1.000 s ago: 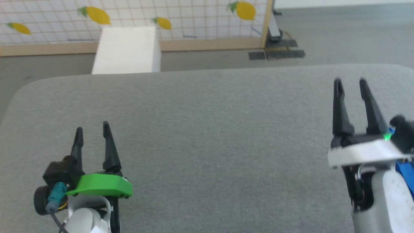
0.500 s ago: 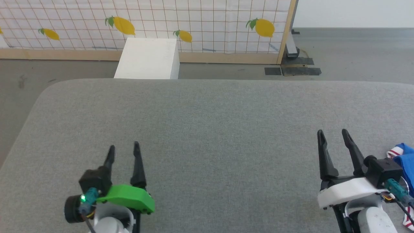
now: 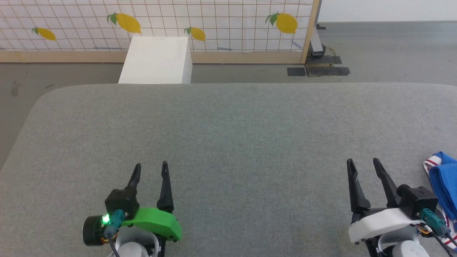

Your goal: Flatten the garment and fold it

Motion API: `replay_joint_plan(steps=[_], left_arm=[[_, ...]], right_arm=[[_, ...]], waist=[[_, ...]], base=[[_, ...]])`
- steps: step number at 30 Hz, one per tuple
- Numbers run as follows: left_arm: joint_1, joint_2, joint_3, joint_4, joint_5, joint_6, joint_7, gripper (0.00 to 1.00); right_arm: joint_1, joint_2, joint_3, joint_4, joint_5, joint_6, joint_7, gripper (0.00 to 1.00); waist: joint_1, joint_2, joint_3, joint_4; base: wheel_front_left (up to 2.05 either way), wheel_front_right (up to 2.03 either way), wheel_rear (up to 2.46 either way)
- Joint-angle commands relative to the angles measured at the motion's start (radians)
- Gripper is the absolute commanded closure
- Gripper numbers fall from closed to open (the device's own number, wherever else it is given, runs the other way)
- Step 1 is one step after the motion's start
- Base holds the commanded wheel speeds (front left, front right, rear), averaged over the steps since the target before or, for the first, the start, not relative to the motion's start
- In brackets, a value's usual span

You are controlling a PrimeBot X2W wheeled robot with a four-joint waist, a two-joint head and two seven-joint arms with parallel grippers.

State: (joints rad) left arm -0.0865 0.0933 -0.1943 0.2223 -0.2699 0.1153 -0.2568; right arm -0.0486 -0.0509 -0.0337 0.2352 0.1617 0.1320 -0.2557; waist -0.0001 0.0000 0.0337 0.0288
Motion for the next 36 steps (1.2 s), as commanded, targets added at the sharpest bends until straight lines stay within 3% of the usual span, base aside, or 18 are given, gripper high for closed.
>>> replay_joint_plan(steps=[1,2,3,36], left_arm=[[0.003,-0.005,-0.001,-0.009,0.019,-0.005,-0.005,0.0],[0.005,-0.007,0.001,-0.012,0.021,-0.007,-0.005,0.0],[0.0,-0.003,0.0,-0.011,0.01,-0.002,0.0,1.0],[0.022,-0.013,0.048,-0.063,0.072,-0.03,0.065,1.0]], right_arm=[[0.012,0.001,0.001,-0.003,0.011,-0.001,-0.006,0.0],[0.012,0.001,0.0,-0.004,0.012,-0.001,-0.006,0.0],[0.002,0.0,-0.001,-0.001,0.007,0.0,0.0,1.0],[0.014,0.0,0.008,-0.059,-0.035,0.0,0.064,1.0]], waist=[[0.0001,0.0,0.0,-0.001],[0.0001,0.0,0.0,-0.001],[0.0001,0.0,0.0,-0.001],[0.0001,0.0,-0.009,-0.008]], base=[[0.0,0.0,0.0],[0.0,0.0,0.0],[0.0,0.0,0.0],[0.0,0.0,0.0]])
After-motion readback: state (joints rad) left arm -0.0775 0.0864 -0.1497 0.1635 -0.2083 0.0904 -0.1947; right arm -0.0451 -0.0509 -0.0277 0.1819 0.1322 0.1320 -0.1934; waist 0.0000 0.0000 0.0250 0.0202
